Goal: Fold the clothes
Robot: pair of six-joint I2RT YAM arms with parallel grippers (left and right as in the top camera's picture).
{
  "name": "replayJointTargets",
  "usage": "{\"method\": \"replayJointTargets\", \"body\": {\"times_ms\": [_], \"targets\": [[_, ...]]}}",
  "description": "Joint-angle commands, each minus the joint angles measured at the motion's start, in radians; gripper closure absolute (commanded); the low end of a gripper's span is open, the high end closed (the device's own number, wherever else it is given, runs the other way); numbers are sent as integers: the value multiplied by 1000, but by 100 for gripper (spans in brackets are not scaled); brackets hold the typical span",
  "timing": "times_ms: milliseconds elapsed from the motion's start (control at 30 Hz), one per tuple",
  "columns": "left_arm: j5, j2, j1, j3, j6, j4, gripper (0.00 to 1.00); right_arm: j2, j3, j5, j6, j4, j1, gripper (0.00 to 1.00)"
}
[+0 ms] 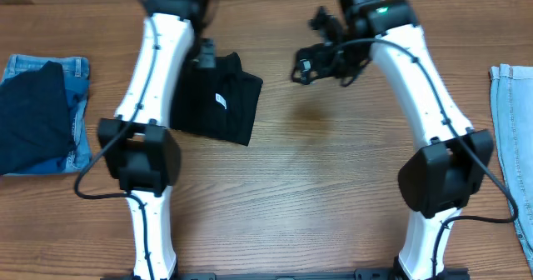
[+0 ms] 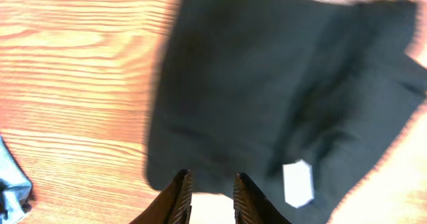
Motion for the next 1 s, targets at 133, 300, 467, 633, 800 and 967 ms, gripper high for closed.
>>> {"method": "replayJointTargets", "body": {"times_ms": [133,300,467,633,800,967], "targets": [[72,-3,240,24,-25,42,60,21,-133,-67,102,305,229,1],[125,-3,312,24,-8,61,54,32,-269,-7,124,577,328,9],[140,-3,314,24,28,55,55,135,-281,24,129,679,362,8],[151,-3,307,24,34,50,55,206,-281,110,151,748,362,4],[151,-3,307,24,38,46,55,217,-281,156,195,719,358,92],[151,-3,307,24,38,56,55,147,-269,183,195,621,315,75]]}}
